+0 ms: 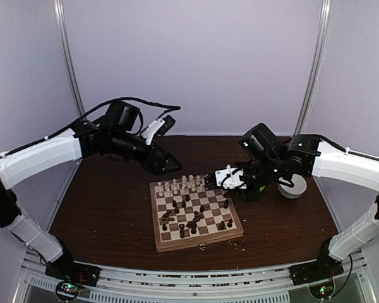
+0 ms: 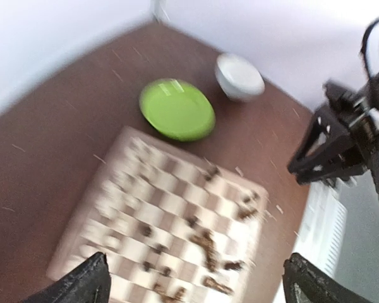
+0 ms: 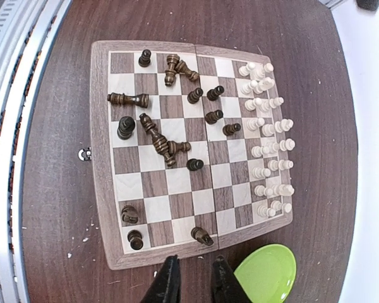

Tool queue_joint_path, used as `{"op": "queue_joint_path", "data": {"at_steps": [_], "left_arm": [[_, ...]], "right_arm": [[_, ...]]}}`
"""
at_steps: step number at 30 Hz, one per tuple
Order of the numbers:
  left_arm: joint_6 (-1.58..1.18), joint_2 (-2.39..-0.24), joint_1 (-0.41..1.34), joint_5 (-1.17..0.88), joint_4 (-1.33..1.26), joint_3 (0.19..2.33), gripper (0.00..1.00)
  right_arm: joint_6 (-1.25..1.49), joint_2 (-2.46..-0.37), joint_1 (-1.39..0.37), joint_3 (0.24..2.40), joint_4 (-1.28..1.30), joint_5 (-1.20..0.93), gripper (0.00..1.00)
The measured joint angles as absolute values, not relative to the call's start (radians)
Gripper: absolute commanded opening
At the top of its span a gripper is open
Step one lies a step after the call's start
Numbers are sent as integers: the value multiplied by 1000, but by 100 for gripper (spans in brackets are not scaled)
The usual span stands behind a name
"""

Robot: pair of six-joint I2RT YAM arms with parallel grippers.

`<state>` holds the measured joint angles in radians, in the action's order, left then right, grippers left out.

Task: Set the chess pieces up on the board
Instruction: Pick up the queen from the chessboard.

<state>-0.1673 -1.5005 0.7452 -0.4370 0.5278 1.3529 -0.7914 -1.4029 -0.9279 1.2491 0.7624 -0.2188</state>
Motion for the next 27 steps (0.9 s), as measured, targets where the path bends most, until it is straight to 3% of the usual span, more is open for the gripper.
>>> {"op": "queue_joint_path", "data": {"at_steps": [2,4,6,10,16,27], "left_arm": [[-170,-1370,745,-330,430,1265,92],[-163,-1272,745,-255,357,1200,73],[-161,-1253,747,-185,347,1201,63],[-234,-1304,829,41,368,1187,61],[-474,-1415,1172,368,436,1083,57],[-749,-1558,1320,480,451,1018,47]], "right_arm": [[-764,-1357,-891,1208,737,-267,21],[-730,-1314,-846,1157,704,-326,22],[-702,-1295,-810,1127,681,-370,23],[-651,-1283,-752,1078,621,-428,24],[-606,-1262,-706,1037,562,-454,25],[-595,-1253,-693,1019,526,-475,27]]}}
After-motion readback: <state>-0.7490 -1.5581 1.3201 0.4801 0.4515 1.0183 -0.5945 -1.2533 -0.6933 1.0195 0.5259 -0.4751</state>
